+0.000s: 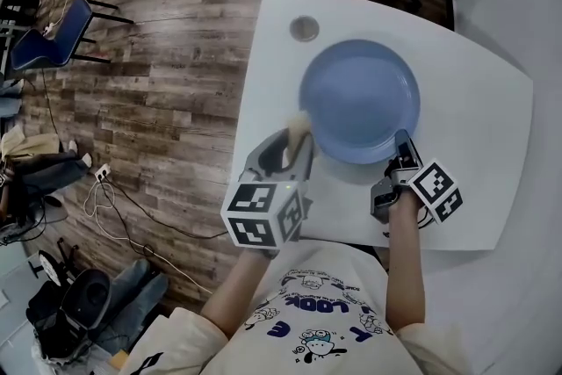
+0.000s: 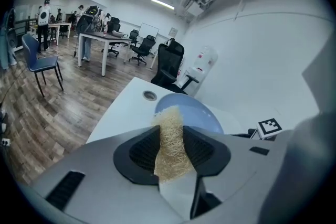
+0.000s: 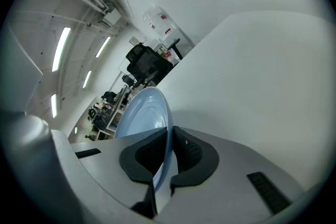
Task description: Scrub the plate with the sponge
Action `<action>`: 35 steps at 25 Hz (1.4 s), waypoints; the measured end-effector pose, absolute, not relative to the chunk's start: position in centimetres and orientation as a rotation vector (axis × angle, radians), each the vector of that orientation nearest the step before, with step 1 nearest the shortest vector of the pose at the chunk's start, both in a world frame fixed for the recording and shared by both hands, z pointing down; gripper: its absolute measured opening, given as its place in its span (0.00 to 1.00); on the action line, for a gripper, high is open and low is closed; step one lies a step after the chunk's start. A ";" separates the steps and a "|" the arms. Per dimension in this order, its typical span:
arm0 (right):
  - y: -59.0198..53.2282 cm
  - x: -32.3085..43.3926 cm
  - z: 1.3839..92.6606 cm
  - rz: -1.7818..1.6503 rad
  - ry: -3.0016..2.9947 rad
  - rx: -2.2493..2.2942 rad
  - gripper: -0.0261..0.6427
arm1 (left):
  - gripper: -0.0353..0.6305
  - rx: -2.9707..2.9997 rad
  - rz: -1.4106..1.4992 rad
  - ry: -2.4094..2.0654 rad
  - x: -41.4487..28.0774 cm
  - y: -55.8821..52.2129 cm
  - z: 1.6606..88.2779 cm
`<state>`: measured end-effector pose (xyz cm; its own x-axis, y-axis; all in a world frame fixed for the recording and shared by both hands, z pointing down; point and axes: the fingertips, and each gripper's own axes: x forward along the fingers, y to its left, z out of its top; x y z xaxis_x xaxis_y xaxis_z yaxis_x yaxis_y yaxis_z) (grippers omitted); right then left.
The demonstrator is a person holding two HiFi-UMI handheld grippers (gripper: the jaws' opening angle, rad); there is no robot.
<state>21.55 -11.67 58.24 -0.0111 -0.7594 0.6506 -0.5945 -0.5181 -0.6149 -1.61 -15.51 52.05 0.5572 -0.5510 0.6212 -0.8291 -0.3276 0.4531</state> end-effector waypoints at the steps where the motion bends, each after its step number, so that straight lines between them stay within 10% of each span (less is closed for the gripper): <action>1: -11.5 21.3 57.9 -1.544 1.457 -2.084 0.09 | 0.26 2.042 0.445 -1.104 -1.3 -15.4 51.3; 35: -10.9 16.6 45.6 -1.311 1.769 -1.861 0.09 | 0.26 2.714 0.619 -0.938 8.6 -11.9 38.0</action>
